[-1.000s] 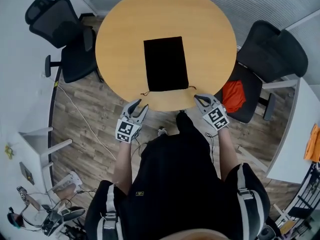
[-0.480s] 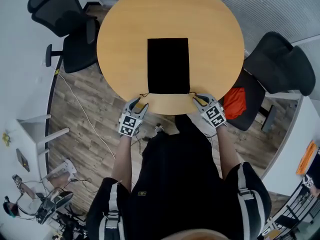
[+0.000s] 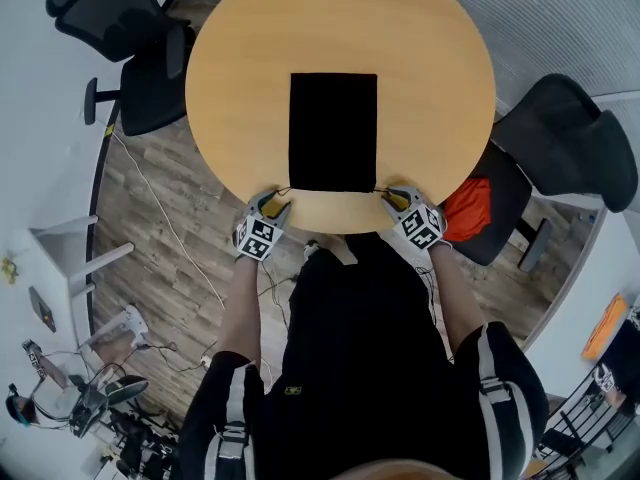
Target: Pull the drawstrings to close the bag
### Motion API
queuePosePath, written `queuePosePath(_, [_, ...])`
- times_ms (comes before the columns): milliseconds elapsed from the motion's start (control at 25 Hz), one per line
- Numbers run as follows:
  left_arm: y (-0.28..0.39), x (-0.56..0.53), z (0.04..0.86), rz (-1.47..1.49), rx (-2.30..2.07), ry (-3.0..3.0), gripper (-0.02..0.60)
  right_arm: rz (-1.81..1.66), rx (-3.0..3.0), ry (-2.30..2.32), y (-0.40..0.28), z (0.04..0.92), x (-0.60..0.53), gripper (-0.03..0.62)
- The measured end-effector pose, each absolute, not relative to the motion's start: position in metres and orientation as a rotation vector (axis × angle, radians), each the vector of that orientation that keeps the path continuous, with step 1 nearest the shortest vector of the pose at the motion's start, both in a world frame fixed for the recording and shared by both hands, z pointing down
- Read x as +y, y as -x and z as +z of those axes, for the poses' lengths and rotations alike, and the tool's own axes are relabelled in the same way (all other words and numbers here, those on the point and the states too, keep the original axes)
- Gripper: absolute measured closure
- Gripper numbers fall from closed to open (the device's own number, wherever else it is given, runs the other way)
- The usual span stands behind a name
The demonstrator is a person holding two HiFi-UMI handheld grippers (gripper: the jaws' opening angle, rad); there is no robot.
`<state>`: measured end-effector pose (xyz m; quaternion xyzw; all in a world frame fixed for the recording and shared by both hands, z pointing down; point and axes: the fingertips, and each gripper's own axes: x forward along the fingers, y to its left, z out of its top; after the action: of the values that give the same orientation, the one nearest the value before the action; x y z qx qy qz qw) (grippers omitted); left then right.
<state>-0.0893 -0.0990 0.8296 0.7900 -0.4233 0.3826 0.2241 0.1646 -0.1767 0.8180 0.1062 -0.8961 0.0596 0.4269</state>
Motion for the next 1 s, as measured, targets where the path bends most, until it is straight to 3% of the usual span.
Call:
queuePosePath(360, [0.092, -0.113, 0.85, 1.073, -1.195, -2.109, 0.413, 0.135, -2.193, -0.152, -0.159, 0.845, -0.177, 0.441])
queuePosePath(840, [0.092, -0.113, 0.86, 1.012, -1.123, -2.145, 0.442, 0.186, -2.135, -0.238, -0.156, 0.852, -0.176, 0.488])
queuePosePath(920, [0.095, -0.115, 0.859, 0.997, -1.108, -2.143, 0.482, 0.207, -2.122, -0.277, -0.157, 0.851, -0.176, 0.517])
queuePosePath(960, [0.094, -0.116, 0.857, 0.984, -1.083, -2.142, 0.554, 0.219, -2.116, -0.298, -0.157, 0.85, -0.176, 0.517])
queuePosePath(1000, [0.093, -0.117, 0.855, 0.967, -1.053, -2.143, 0.561, 0.232, -2.112, -0.319, -0.158, 0.848, -0.176, 0.52])
